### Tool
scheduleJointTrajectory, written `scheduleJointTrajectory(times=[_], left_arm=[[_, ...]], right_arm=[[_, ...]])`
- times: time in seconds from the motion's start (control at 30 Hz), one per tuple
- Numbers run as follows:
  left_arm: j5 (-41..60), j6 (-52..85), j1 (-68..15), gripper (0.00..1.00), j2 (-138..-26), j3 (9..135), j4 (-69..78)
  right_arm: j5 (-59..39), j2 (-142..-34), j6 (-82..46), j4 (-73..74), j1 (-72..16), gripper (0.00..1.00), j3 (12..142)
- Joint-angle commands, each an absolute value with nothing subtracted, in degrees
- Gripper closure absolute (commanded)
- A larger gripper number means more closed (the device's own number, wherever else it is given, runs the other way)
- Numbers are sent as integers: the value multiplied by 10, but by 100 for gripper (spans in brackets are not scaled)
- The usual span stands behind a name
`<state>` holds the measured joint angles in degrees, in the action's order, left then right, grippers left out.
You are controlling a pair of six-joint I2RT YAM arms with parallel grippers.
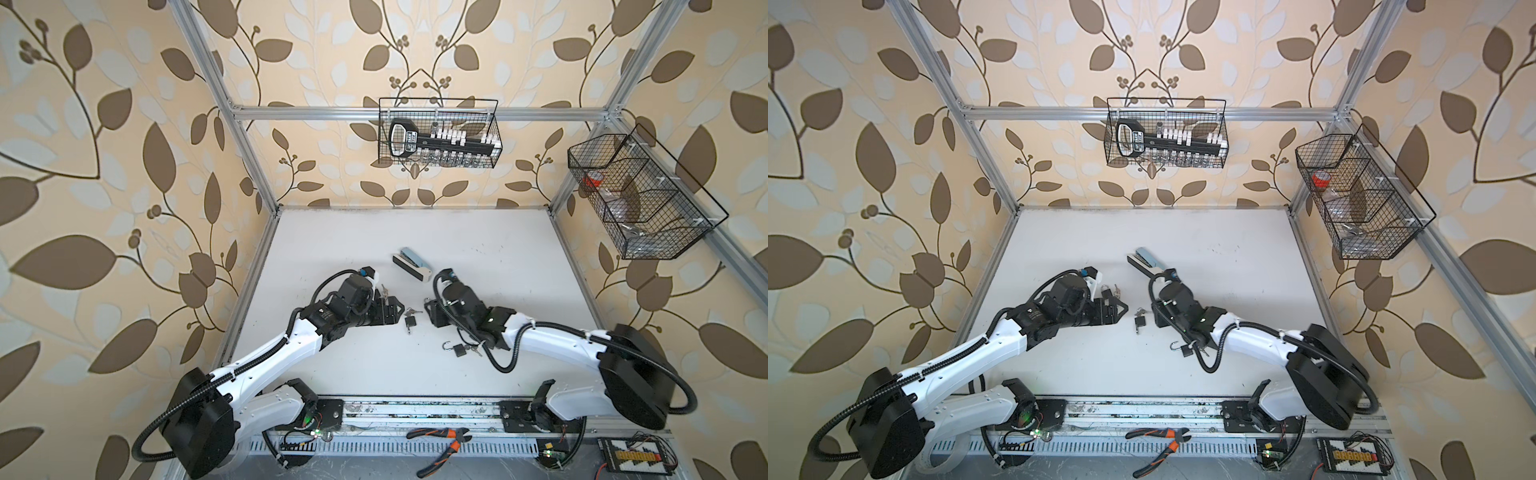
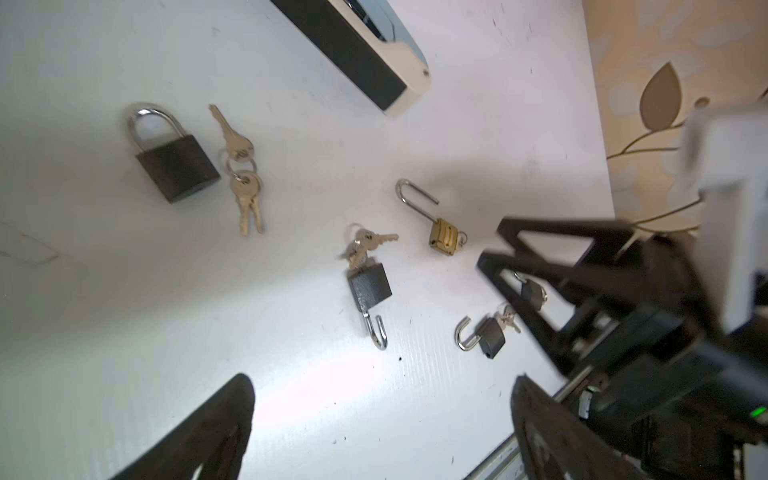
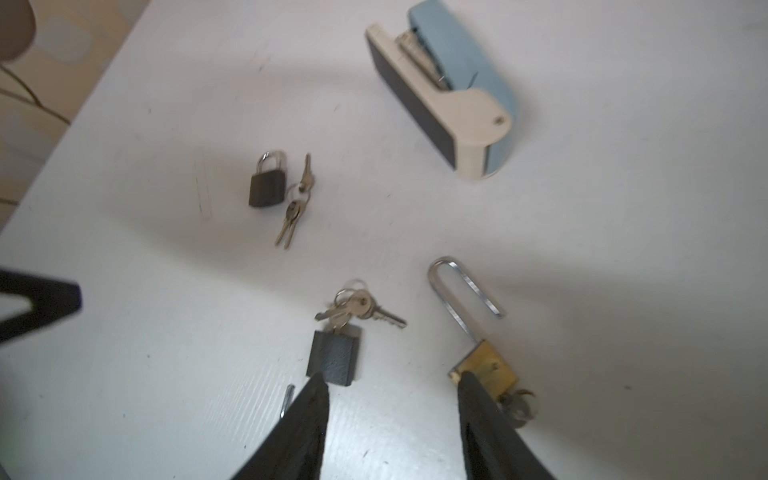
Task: Lock with the key
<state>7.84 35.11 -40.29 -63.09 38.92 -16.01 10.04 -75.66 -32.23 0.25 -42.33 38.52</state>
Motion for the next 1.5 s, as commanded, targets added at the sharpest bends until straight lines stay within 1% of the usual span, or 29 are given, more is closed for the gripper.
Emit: scheduleJointTrajectory(times=[0.0,0.07,0.2,0.4,0.47,0.67,0.8,0.93,1.1,1.23,1.33,1.37,1.47], left_arm=[[-33,372,-477,5,-654,383,-147],[-71,401,-506,8,-683,383,-141],[-82,434,-522,15,-735,385,-101],[-62,432,-532,22,-821,406,-50],[-69,429,-532,26,-855,414,-49],[-64,435,-532,38,-905,437,-40],[-68,439,-531,48,-919,446,-45],[-76,440,-532,60,-921,455,-69],[-72,438,-532,70,-902,444,-73],[-73,431,-532,83,-876,428,-77],[-75,408,-532,98,-866,430,-92],[-81,402,-531,100,-865,437,-106],[-96,376,-532,100,-858,460,-145]], right_arm=[[49,-715,-331,6,-380,49,355],[39,-689,-332,6,-356,49,342],[38,-652,-325,4,-332,50,321],[57,-604,-314,14,-324,51,285],[55,-593,-314,15,-322,52,275],[68,-559,-314,15,-319,54,255],[69,-543,-312,13,-314,54,249],[64,-540,-311,12,-311,54,244],[67,-540,-310,12,-310,55,245],[74,-539,-307,13,-310,56,246],[80,-536,-310,22,-309,58,241],[86,-534,-314,26,-310,60,239],[110,-519,-322,33,-310,68,234]])
